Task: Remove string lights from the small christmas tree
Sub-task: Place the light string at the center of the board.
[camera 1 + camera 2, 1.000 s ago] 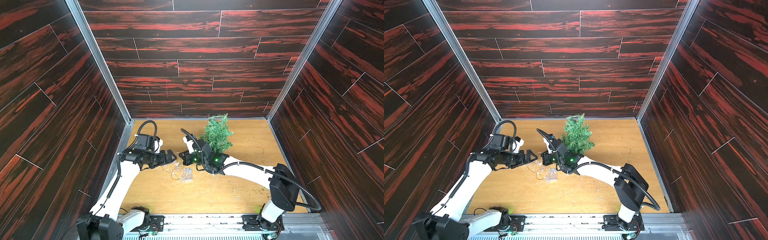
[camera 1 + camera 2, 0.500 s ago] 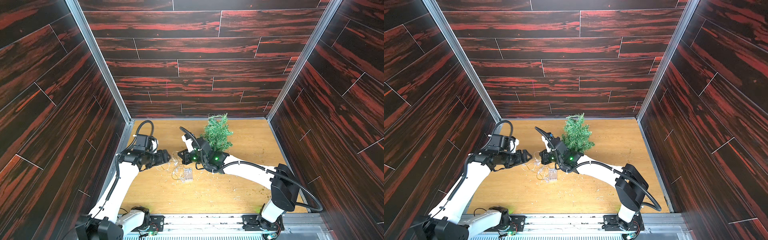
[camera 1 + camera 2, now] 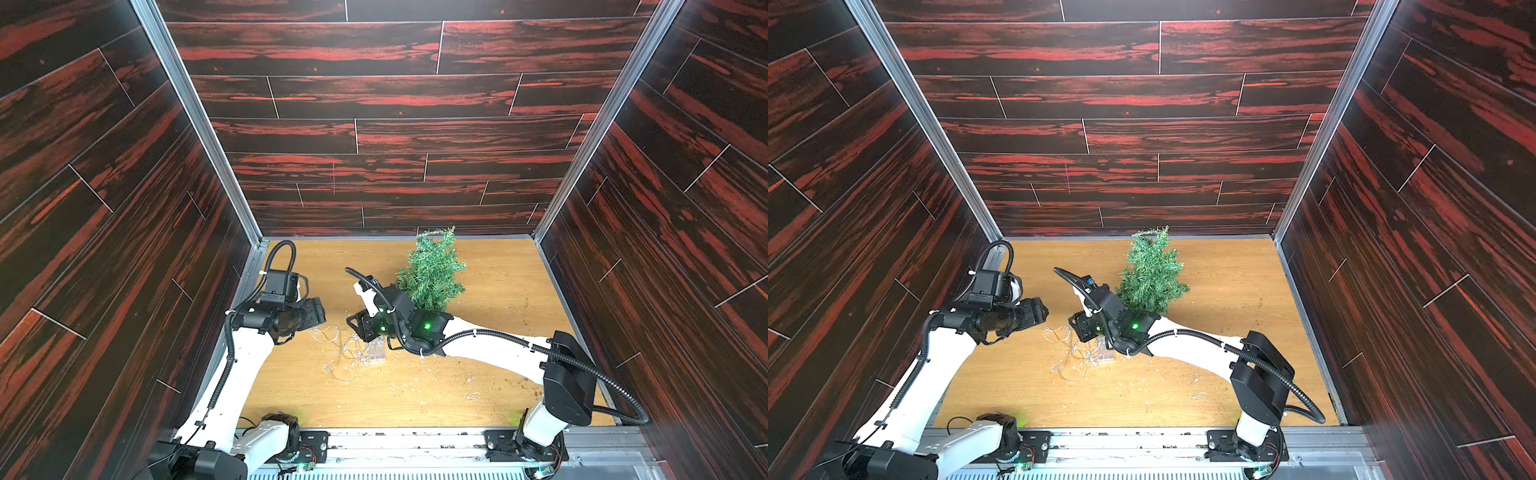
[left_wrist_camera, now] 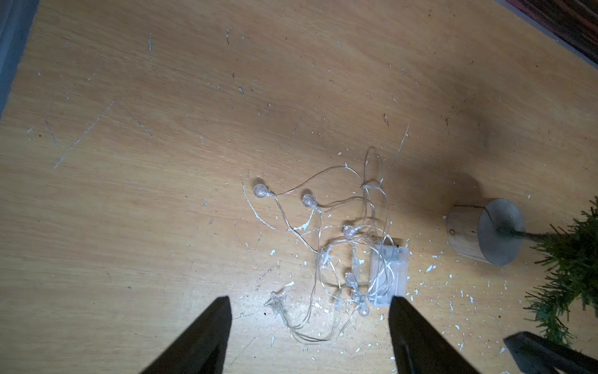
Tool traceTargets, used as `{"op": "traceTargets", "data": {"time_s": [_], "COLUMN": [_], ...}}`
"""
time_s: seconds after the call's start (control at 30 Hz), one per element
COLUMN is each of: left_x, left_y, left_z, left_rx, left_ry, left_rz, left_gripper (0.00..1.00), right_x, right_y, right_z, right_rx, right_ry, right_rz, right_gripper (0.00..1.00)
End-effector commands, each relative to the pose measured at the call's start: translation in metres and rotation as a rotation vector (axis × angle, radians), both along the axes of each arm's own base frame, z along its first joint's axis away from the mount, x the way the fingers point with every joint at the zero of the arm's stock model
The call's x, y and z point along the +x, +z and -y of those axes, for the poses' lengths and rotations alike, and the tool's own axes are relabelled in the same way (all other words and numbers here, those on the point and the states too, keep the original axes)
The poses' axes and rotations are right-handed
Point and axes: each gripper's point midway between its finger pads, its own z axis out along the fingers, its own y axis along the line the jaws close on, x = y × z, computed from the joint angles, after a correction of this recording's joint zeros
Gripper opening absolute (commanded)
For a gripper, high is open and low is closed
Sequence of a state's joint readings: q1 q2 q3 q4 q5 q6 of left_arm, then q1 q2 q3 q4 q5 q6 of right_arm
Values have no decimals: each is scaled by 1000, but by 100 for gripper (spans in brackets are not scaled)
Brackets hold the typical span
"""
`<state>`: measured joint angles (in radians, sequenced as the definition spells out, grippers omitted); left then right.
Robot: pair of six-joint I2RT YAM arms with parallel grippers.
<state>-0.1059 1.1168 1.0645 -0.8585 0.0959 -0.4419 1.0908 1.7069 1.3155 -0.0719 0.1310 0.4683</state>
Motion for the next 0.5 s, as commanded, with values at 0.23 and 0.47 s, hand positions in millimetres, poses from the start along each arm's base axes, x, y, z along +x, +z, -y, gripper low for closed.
{"op": "traceTargets", "data": {"time_s": [0.23,0.47], "left_x": [36,55], "left_y": [35,32], "left_z": [11,7], "left_rx": [-112,-111], "left_ry": [34,78], "left_rz": [211,240], "left_gripper": [80,80], "right_x": [-42,-45], "right_y": [103,130], "right_z": [56,164], "right_rx": [49,23], "right_ry": [29,-189], "right_rz": [196,308], "right_gripper": [53,53]}}
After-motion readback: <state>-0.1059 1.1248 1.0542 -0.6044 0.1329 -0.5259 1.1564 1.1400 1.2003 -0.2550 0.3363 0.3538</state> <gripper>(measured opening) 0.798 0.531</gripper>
